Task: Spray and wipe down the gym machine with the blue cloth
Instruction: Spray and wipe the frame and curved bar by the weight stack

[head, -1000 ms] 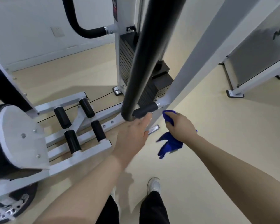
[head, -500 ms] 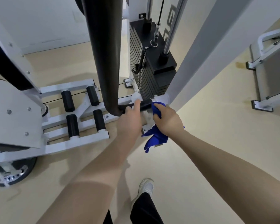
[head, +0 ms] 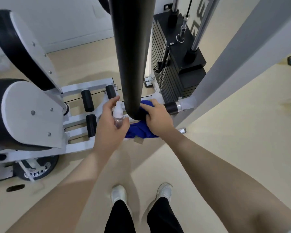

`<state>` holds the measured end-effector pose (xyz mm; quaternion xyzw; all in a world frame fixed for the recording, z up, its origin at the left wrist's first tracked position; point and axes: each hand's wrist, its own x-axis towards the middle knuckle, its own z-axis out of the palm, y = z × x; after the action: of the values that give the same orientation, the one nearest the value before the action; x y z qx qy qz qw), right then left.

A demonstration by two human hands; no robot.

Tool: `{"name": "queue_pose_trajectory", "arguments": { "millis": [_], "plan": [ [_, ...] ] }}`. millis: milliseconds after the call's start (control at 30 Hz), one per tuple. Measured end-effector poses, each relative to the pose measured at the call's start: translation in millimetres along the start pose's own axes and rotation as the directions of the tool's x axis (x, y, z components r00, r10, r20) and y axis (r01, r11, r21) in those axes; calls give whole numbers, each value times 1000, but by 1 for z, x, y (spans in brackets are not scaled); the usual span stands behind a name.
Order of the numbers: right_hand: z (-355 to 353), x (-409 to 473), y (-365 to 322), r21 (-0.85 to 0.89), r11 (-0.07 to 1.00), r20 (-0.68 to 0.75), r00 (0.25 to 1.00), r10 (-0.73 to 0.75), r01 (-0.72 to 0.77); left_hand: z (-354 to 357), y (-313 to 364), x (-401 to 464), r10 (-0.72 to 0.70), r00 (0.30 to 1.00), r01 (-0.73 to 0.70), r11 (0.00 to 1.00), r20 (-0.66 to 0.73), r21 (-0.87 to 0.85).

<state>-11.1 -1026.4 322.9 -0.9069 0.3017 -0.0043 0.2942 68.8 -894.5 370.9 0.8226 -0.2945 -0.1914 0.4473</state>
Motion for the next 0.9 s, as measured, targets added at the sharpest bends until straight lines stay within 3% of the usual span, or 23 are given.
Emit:
{"name": "queue_pose_trajectory", "arguments": {
  "millis": [67, 133, 200, 267, 367, 467, 533, 567, 600, 667, 733, 800, 833, 900],
  "plan": [
    [-12, -4, 26, -309, 951, -15, 1000, -15, 10, -1, 8, 8, -11, 999, 13, 999, 50, -40],
    [-26, -9, 46, -470, 875, -98, 992, 78, -115, -2, 10, 12, -42, 996, 47, 997, 85, -55],
    [-30, -8, 44, -374, 865, -178, 941, 287, -334, -5, 7, 15, -49, 993, 58, 995, 104, -87],
    [-27, -1, 16, -101, 905, -68, 910, 409, -414, -9, 8, 19, -50, 990, 59, 996, 134, -63],
    [-10, 3, -23, 100, 972, 66, 976, 207, -213, -15, 12, 29, -62, 972, 57, 998, 225, 26],
    [-20, 3, -6, -211, 964, 0, 987, 163, -159, -24, 10, 41, -41, 950, 11, 995, 311, 100],
    [-30, -2, 21, -448, 861, -61, 969, 239, -240, -28, 9, 44, -25, 941, -22, 991, 338, 134],
    [-35, -3, 30, -480, 820, -95, 948, 305, -312, -28, 9, 45, -6, 939, -44, 990, 343, 135],
    [-35, -2, 31, -450, 808, -107, 921, 374, -380, -29, 7, 46, 14, 938, -63, 989, 346, 131],
    [-31, 5, 13, -215, 865, -58, 890, 451, -453, -29, 5, 46, 36, 941, -78, 991, 338, 113],
    [-19, 9, -12, 53, 918, 27, 920, 391, -392, -27, 5, 46, 51, 943, -92, 990, 329, 111],
    [-6, 7, -32, 237, 902, 20, 930, 366, -360, -27, 5, 45, 69, 943, -108, 989, 327, 103],
    [-4, 5, -39, 356, 849, 11, 911, 413, -390, -27, 4, 44, 76, 943, -109, 990, 323, 86],
    [-11, 2, -47, 662, 606, 104, 855, 507, -440, -26, 3, 42, 72, 944, -95, 994, 321, 57]
  ]
}}
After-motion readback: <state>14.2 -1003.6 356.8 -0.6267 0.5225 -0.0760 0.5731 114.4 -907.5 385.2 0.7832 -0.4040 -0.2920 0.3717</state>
